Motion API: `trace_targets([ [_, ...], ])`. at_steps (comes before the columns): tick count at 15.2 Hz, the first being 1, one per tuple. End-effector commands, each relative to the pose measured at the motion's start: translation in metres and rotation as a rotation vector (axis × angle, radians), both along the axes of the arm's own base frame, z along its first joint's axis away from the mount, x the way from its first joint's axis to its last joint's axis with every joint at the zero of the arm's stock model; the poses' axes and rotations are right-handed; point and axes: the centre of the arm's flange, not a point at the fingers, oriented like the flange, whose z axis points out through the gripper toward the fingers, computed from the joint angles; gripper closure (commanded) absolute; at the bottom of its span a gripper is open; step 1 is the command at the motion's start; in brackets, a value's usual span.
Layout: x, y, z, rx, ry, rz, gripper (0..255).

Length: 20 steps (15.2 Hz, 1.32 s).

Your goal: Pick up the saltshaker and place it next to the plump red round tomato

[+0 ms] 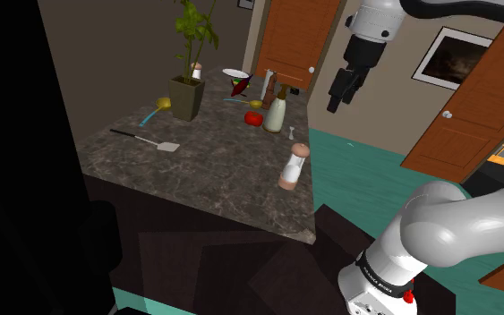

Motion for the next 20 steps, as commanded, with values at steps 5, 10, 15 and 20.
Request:
trace_targets([
  [5,0.020,-0.038,-0.040,0.063,0.006,-0.019,0],
  [10,0.043,-0.082,-0.093,0.141,0.014,-0.043,0],
  [15,0.064,-0.122,-0.150,0.219,0.022,-0.067,0],
  [20,0.075,-0.139,-0.191,0.259,0.026,-0.079,0],
])
